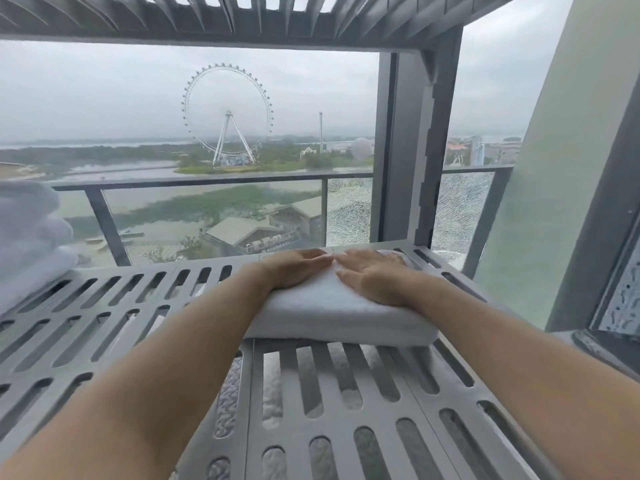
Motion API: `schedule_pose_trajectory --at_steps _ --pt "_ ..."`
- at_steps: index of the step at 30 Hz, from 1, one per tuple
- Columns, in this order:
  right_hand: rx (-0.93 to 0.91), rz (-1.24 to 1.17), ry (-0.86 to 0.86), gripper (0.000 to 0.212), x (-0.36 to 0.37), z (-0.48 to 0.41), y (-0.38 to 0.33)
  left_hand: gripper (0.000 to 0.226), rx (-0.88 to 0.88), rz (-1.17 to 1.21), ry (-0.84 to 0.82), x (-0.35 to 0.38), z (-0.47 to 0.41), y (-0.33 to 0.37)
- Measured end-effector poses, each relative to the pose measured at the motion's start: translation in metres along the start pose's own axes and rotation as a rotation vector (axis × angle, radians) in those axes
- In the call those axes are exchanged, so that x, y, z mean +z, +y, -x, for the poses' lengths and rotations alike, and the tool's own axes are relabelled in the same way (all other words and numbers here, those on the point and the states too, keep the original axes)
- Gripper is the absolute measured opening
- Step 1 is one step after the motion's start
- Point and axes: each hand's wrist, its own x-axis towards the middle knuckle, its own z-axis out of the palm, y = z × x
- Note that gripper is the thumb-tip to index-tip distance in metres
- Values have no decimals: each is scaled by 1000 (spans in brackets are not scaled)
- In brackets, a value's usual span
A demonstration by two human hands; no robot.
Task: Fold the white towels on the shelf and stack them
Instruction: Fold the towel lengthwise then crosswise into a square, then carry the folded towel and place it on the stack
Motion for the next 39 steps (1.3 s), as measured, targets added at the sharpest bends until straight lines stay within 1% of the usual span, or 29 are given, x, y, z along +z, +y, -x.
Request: schedule_pose_trajectory --at_steps 4,8,10,11,12,13,14,15,16,17,18,19,20,21,22,23,24,26,28,30,32,34,35,37,39 --pt "-52 -54 -2 55 -3 4 4 46 -14 46 -8 0 1 5" --pt "-103 -85 -17 54 -6 5 10 45 -17 32 40 3 7 3" --pt "-104 -226 24 49 -6 10 11 44 -27 11 61 6 12 3" --pt "-102 -328 69 45 -6 13 12 45 -29 -44 78 6 14 6" --pt "-99 -434 132 40 -5 16 12 45 -29 -137 128 7 18 9" --pt "-95 -529 209 35 -5 20 12 44 -8 -253 244 7 24 12" --pt "-88 -594 292 31 -5 23 12 43 66 -355 431 7 31 16" --pt "-88 -623 372 29 -6 27 11 39 193 -426 611 7 40 22" --pt "-108 -612 445 26 -6 30 11 32 346 -457 727 6 50 29" --pt "-149 -566 510 22 -7 33 10 24 482 -442 716 5 60 34" --pt "-199 -502 567 17 -8 35 9 18 567 -414 601 3 71 37" --pt "-242 -432 618 11 -8 37 7 21 583 -406 451 3 82 39" --pt "-264 -363 660 7 -8 39 5 31 555 -436 325 6 92 40" --pt "-263 -304 692 4 -7 40 3 45 531 -498 249 9 100 38" --pt "-246 -260 714 4 -6 40 0 59 519 -579 225 12 107 35" --pt "-220 -230 719 5 -6 40 -1 69 520 -653 225 15 112 32" --pt "-195 -209 704 8 -7 41 -3 73 510 -698 227 18 115 31" --pt "-172 -189 653 13 -8 42 -5 75 442 -725 215 20 116 35" --pt "-179 -162 601 17 -12 46 -9 69 367 -779 203 24 111 43" --pt "-209 -114 531 24 -16 54 -14 59 317 -883 242 27 104 52" --pt "-255 -105 371 40 -21 66 -21 53 259 -954 275 24 104 59" --pt "-304 -99 190 52 -25 82 -28 41 191 -910 298 16 110 62" --pt "-320 -67 153 48 -25 91 -31 37 152 -853 309 13 116 63" --pt "-312 51 193 39 -22 108 -41 34 126 -811 358 8 131 66" --pt "-271 184 296 43 -13 121 -54 34 122 -829 409 8 148 68"
